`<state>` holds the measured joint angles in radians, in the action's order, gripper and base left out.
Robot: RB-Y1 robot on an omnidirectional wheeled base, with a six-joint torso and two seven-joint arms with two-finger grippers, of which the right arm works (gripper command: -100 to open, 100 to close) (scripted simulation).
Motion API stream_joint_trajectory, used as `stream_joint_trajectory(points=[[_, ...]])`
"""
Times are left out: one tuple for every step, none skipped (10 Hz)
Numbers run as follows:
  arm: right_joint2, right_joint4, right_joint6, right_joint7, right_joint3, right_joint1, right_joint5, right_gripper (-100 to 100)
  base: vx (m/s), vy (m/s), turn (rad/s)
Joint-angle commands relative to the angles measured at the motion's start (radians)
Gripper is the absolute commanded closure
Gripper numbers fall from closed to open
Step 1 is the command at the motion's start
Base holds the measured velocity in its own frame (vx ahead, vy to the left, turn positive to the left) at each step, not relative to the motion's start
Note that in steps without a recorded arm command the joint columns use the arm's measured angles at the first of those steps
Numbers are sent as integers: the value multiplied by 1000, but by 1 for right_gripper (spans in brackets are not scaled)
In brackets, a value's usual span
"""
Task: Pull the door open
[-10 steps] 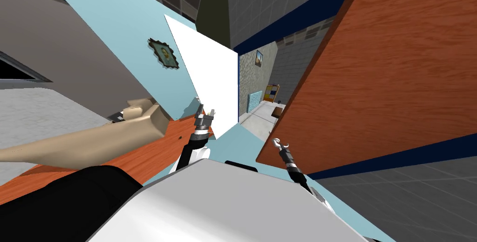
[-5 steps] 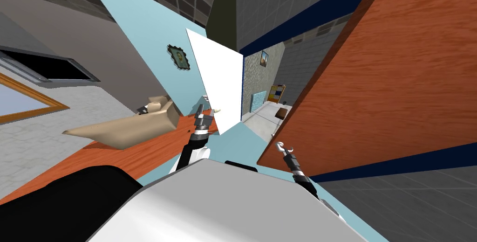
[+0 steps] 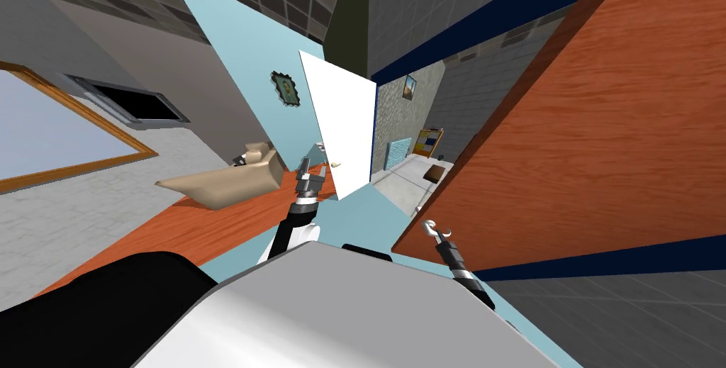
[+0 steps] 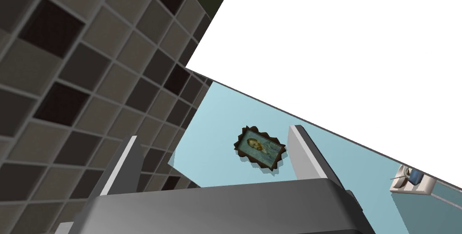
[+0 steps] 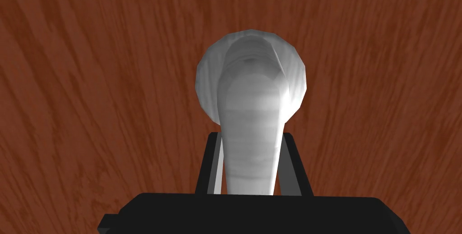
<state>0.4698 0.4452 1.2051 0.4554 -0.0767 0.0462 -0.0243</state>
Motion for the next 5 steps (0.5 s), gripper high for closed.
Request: stream_joint_trajectory(points=[[0, 0, 0, 0, 0, 0, 0, 100, -92, -32, 49], [4, -7, 23, 5, -3, 13, 2, 100, -121, -53, 158], [8, -13, 37, 8, -5, 20, 2, 100, -198, -75, 233], [12, -19, 53, 11, -6, 27, 3, 100, -198, -70, 189], [16, -26, 69, 15, -7, 36, 4, 100, -205, -112, 208]])
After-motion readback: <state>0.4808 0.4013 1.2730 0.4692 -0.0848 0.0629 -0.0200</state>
